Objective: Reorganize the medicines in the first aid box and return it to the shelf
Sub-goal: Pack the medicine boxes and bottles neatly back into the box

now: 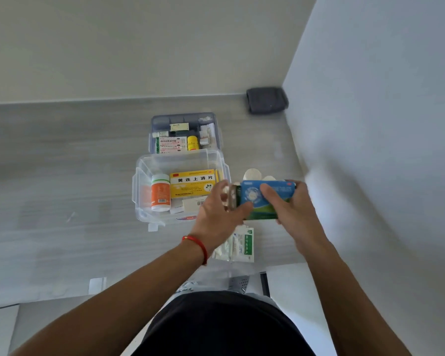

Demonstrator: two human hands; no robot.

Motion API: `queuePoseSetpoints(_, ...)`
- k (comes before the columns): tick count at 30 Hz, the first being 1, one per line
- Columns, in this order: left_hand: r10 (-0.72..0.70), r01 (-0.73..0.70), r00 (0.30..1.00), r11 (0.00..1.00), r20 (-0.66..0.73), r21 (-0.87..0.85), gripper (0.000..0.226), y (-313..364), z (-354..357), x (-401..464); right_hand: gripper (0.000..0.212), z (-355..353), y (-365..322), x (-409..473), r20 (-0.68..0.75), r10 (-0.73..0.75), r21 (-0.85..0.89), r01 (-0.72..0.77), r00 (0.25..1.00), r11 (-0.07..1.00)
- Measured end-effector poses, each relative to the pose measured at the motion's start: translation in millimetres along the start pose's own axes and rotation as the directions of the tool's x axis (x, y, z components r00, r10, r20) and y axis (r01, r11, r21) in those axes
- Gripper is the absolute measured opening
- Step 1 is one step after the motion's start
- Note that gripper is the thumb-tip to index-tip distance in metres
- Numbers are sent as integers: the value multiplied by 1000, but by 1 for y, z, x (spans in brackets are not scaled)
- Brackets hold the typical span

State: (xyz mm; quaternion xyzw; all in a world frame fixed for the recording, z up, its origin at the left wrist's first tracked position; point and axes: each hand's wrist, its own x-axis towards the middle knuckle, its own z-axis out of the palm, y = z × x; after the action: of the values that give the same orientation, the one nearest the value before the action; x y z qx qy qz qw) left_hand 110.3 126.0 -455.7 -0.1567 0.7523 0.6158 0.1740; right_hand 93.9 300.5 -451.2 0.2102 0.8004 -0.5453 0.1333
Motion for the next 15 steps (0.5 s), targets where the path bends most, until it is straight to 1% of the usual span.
queuePoseSetpoints(2,-34,27,997,994,-71,-102,66,2,-32,11,56,25,-21,5,54,-21,-41,24,998,999)
queuePoseSetpoints(3,-52,36,994,987,-98,-159,66,2,-48,17,55,38,-32,8,89,-31,-52,36,996,998)
queuePoseSetpoints(6,-128,76,985,924,-116,-375,67,-1,-92,34,52,73,-59,14,219,-34,-115,60,975,991)
queuePoseSetpoints(8,-170,101,979,887,-116,-450,66,-7,-116,46,50,85,-68,17,264,-23,-168,69,964,983)
queuePoseSetpoints(11,-234,172,968,875,-86,-452,66,-18,-135,63,52,87,-70,19,234,-33,-198,80,972,977)
queuePoseSetpoints(13,-285,223,955,877,-85,-426,65,-25,-136,73,45,83,-68,19,181,-68,-184,101,981,978)
queuePoseSetpoints(15,-324,260,938,894,-125,-366,64,-30,-129,82,39,75,-64,19,135,-73,-162,95,988,982)
